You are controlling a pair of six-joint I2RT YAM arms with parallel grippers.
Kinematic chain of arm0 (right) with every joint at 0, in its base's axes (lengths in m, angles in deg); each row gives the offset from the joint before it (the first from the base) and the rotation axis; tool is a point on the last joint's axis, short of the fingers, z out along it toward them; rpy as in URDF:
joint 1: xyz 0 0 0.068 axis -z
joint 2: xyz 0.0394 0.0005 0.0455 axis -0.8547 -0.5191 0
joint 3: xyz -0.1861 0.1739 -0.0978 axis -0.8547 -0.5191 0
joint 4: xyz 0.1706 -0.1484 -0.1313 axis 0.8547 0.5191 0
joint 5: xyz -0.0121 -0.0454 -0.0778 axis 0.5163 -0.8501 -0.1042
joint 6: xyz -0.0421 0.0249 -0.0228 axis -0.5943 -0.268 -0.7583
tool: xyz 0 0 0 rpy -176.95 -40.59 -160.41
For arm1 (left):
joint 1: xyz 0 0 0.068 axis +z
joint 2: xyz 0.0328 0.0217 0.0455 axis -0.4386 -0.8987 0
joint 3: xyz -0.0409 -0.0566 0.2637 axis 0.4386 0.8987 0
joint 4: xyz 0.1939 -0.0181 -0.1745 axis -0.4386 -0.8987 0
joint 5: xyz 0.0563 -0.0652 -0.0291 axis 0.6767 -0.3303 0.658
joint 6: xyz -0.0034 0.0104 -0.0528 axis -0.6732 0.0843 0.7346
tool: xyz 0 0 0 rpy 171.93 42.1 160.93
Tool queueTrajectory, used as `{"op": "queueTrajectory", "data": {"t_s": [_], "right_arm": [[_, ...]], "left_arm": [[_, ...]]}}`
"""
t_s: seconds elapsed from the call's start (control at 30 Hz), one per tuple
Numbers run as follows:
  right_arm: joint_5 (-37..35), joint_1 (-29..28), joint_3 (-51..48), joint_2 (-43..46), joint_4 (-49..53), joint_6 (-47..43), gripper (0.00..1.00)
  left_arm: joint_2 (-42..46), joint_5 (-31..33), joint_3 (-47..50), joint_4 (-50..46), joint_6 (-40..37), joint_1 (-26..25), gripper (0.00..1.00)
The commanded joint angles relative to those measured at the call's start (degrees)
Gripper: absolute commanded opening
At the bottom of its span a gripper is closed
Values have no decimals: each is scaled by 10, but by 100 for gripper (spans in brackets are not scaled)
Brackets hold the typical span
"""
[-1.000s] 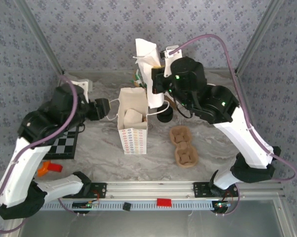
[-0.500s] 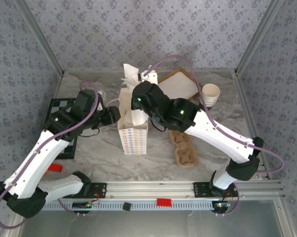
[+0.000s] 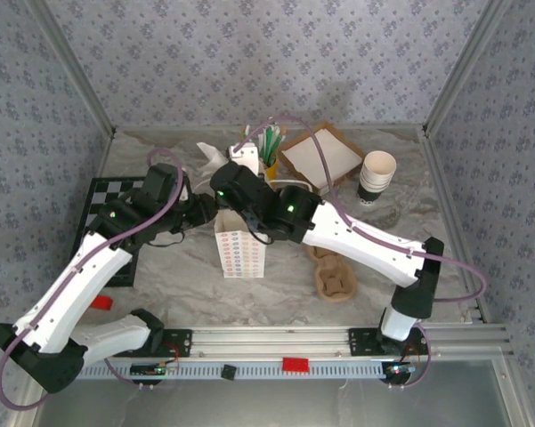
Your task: Pack the takeout coffee
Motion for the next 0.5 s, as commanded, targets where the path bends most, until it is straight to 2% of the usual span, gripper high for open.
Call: {"op": "queueTrajectory", "data": {"t_s": [0.0,0.23,0.33,0.47], "right_arm": [[-2,-3,44,3,20,5,0],[-38,0,27,21,-18,3,0],[-40,8,-20,33,4,28,0],[-49,16,-104,63,-52,43,0]], "left_arm": [[-6,-10,0,20,9,3,38],[-5,-11,3,22,9,6,28],[-4,-6,1,18,8,9,27],[-5,-9,4,20,8,10,27]]}}
